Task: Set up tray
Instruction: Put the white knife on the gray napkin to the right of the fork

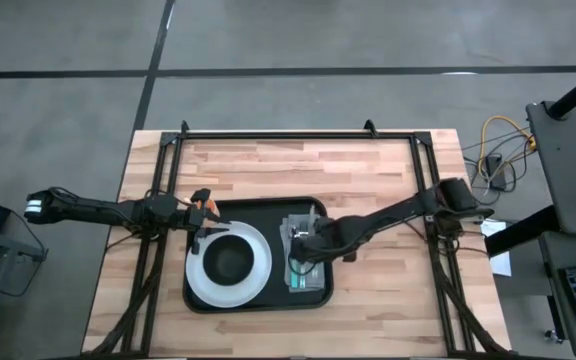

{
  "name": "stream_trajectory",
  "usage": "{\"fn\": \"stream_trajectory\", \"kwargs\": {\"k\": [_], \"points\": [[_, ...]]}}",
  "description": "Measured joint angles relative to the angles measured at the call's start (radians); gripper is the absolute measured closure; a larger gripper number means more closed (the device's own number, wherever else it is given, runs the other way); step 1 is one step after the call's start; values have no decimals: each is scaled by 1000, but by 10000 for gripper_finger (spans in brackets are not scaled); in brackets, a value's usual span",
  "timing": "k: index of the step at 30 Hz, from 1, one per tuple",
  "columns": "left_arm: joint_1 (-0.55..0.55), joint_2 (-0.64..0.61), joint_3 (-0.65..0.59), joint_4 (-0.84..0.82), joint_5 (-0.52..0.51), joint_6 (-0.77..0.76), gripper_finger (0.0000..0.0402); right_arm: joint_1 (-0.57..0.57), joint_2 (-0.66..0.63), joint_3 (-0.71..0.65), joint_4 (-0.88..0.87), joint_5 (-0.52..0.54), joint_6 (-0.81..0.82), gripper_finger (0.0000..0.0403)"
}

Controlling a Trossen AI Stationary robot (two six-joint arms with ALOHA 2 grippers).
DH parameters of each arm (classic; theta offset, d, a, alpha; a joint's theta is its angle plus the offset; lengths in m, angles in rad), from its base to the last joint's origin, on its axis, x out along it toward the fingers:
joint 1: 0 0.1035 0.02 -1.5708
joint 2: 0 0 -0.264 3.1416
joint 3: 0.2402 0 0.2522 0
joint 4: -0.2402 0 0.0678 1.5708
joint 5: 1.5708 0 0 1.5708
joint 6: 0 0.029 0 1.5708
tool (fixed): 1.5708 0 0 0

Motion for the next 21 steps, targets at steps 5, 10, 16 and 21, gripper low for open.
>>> {"fn": "stream_trajectory", "kwargs": {"k": [5,10,16,21], "points": [[0,0,0,0,0,0,340,29,84,59,-6,-10,37,383],[0,0,0,0,0,0,340,42,107,72,-17,-11,73,383],[0,0,0,0,0,0,340,43,108,64,-20,-11,83,383],[0,0,0,0,0,0,340,43,108,61,-30,-12,80,383]]}}
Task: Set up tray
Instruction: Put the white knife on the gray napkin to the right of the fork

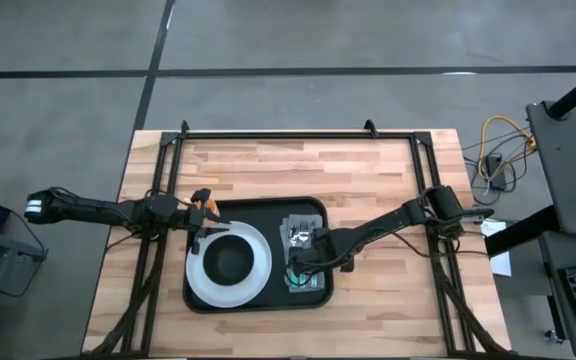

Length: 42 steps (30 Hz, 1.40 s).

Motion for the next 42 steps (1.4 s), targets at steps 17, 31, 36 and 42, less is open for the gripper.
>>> {"fn": "stream_trajectory", "kwargs": {"k": [17,31,36,42], "points": [[0,0,0,0,0,0,340,0,28,-1,4,-15,-35,347],[0,0,0,0,0,0,340,-1,26,7,-5,-15,-50,287],[0,0,0,0,0,0,340,-1,25,7,-6,-14,-101,290],[0,0,0,0,0,0,340,-1,25,7,-3,-15,-130,301]]}}
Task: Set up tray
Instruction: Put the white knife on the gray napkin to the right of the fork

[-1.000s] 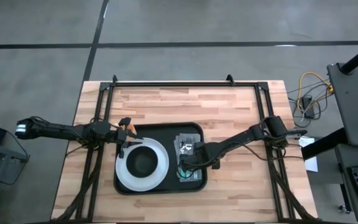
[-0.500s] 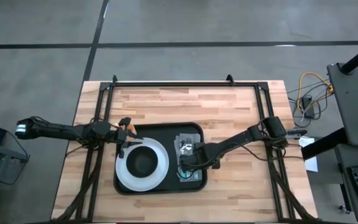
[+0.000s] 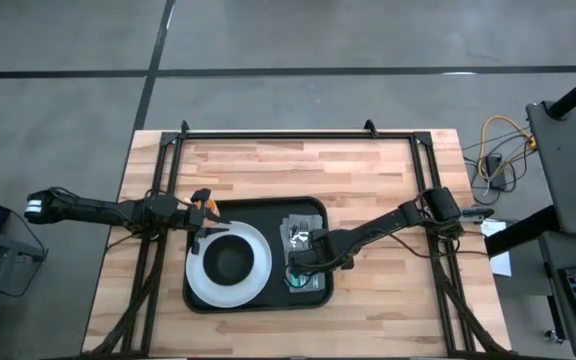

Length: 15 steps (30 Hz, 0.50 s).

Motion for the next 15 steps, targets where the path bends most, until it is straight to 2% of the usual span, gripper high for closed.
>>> {"fn": "stream_trajectory", "kwargs": {"k": [10,15], "points": [[0,0,0,0,0,0,340,0,0,0,12,0,-5,317],[0,0,0,0,0,0,340,-2,0,0,14,33,-99,322]]}}
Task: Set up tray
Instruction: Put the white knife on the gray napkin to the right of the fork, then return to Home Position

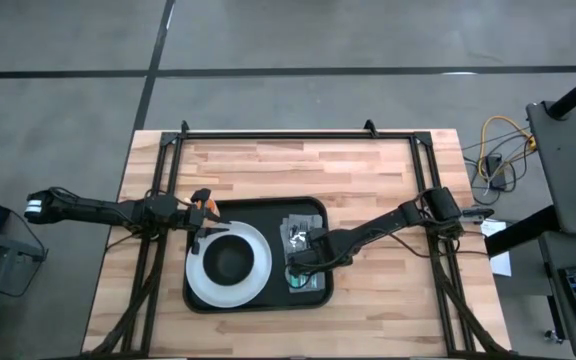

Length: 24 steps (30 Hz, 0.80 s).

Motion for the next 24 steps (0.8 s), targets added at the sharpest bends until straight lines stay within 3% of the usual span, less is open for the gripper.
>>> {"fn": "stream_trajectory", "kwargs": {"k": [5,10,19,24], "points": [[0,0,1,0,0,0,340,-1,-15,0,-10,7,-10,317],[0,0,0,0,0,0,340,0,-60,0,-33,112,-97,312],[0,0,0,0,0,0,340,0,-150,0,-30,374,-439,324],[0,0,0,0,0,0,340,0,-160,0,-12,415,-653,330]]}}
